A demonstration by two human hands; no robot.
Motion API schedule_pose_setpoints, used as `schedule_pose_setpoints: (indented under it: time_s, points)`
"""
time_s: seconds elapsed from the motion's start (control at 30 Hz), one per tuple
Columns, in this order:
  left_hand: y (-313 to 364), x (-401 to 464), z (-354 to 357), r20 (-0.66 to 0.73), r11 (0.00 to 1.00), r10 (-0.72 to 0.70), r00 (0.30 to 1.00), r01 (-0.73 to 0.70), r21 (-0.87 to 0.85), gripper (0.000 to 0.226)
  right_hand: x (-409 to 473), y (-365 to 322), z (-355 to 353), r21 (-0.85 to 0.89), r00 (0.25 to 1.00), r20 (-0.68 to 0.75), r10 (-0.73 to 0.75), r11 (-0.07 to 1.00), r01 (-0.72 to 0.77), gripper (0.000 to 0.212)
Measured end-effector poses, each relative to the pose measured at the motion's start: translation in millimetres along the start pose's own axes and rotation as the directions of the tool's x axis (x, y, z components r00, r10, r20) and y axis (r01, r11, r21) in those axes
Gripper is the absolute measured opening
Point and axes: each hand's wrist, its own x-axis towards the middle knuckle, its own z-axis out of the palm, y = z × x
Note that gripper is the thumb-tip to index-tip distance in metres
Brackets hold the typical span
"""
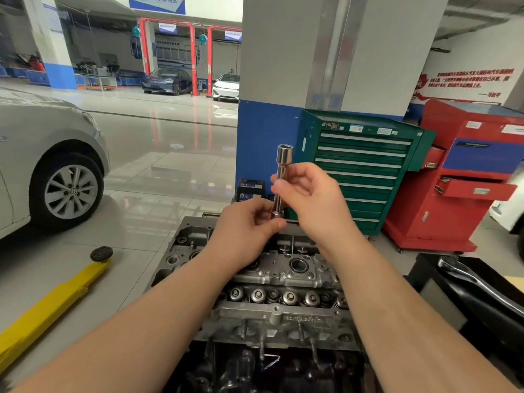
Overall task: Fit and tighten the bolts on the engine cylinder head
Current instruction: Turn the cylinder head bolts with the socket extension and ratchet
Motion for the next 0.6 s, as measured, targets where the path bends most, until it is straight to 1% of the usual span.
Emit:
schedule_pose_setpoints:
  time_s: [0.07,0.1,0.17,0.2,0.27,0.33,0.4,0.43,0.47,0.5,0.57,0.6]
  points:
    - [0.4,-0.9,-0.4,0.046,1.0,0.0,0.999,0.001,-0.013,0.017,1.5,-3.6,-7.5,0.03,0.992,0.125,0.01,0.999,-0.014,0.027]
    - [0.9,-1.4,-0.5,0.073,0.999,-0.005,0.997,0.008,-0.039,0.015,2.3,-5.3,-10.8,0.013,0.99,0.143,0.008,1.0,-0.01,0.031]
    - [1.7,-1.4,0.0,0.104,0.997,-0.011,0.995,0.019,-0.07,0.015,3.7,-7.4,-13.7,-0.052,0.995,0.101,-0.002,0.999,0.007,0.031]
    - [2.1,-1.4,1.0,0.097,0.998,-0.019,0.995,0.024,-0.058,0.02,3.8,-7.5,-12.8,-0.08,0.998,0.066,-0.003,0.997,0.008,0.029]
    - [3.5,-1.0,3.5,0.035,0.999,-0.038,0.999,0.039,-0.004,0.034,3.0,-5.2,-7.6,-0.093,1.0,-0.013,0.007,0.996,-0.008,0.024]
    - [4.8,1.6,5.2,-0.034,1.0,-0.029,0.999,0.029,0.002,0.034,1.7,-2.3,-0.4,-0.078,0.996,-0.088,0.001,0.997,-0.008,0.021]
    - [4.5,3.4,5.0,-0.055,0.999,-0.034,0.998,0.033,-0.021,0.03,1.7,-1.0,2.9,-0.09,0.994,-0.11,-0.001,0.996,-0.009,0.021]
    - [4.5,3.6,4.5,-0.044,0.999,-0.037,0.998,0.036,-0.033,0.028,2.6,-2.3,2.3,-0.084,0.995,-0.096,0.007,0.996,-0.015,0.022]
    - [4.6,3.3,3.8,-0.02,0.999,-0.032,0.999,0.031,-0.042,0.024,4.2,-4.5,0.3,-0.042,0.998,-0.063,0.016,0.999,-0.019,0.024]
    - [4.8,2.9,3.2,0.011,0.999,-0.017,1.0,0.018,-0.048,0.021,6.5,-7.7,-2.4,0.04,1.0,-0.014,0.021,0.999,-0.02,0.028]
    - [5.3,1.7,0.9,0.068,0.999,0.017,0.998,-0.014,-0.046,0.023,12.7,-15.7,-10.8,0.195,0.995,0.099,-0.018,0.981,-0.001,0.038]
    - [4.6,1.0,-0.2,0.09,0.998,0.022,0.996,-0.017,-0.057,0.024,16.0,-20.0,-15.6,0.2,0.986,0.156,-0.055,0.979,0.023,0.039]
